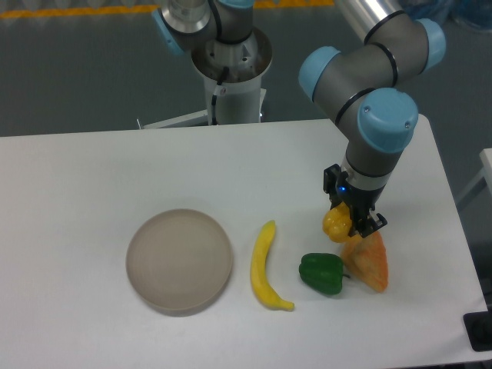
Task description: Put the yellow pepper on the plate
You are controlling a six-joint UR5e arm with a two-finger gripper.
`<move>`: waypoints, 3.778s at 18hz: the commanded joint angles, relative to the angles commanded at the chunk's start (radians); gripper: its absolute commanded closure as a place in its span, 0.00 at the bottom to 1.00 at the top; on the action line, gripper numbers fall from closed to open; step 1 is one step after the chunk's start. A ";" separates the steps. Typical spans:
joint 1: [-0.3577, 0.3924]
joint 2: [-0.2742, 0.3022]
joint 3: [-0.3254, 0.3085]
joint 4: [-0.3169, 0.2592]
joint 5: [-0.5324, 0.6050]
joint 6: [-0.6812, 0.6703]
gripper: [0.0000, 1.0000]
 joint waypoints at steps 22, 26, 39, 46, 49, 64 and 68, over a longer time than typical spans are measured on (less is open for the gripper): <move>-0.231 0.061 -0.061 0.003 -0.017 -0.227 0.72; -0.319 0.057 -0.106 0.049 -0.015 -0.294 0.72; -0.480 -0.046 -0.178 0.184 -0.014 -0.452 0.66; -0.482 -0.066 -0.178 0.228 -0.009 -0.453 0.00; -0.482 -0.066 -0.178 0.244 -0.006 -0.457 0.00; -0.342 0.107 -0.176 0.227 0.095 -0.420 0.00; -0.278 0.121 -0.178 0.190 0.095 -0.339 0.00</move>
